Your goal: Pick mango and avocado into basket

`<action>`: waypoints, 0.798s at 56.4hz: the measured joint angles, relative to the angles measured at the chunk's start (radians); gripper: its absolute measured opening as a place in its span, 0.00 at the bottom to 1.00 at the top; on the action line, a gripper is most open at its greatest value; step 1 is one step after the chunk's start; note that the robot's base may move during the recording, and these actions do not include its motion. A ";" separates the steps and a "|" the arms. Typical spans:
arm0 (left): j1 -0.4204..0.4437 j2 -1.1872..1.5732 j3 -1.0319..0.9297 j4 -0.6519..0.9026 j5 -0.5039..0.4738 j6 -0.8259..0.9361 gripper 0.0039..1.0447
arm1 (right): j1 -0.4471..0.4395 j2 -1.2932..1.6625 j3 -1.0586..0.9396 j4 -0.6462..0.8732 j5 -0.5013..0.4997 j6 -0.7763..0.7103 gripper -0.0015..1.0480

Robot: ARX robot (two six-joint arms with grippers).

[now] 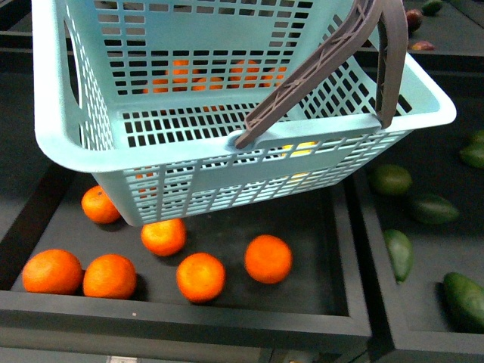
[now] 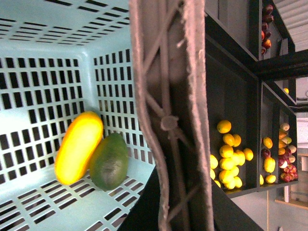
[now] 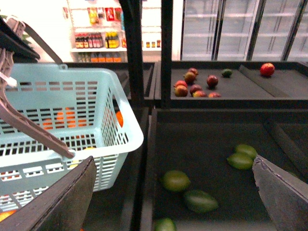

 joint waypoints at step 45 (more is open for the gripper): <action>-0.002 0.000 0.000 0.000 0.009 0.000 0.06 | 0.000 0.000 0.000 -0.001 -0.003 0.000 0.93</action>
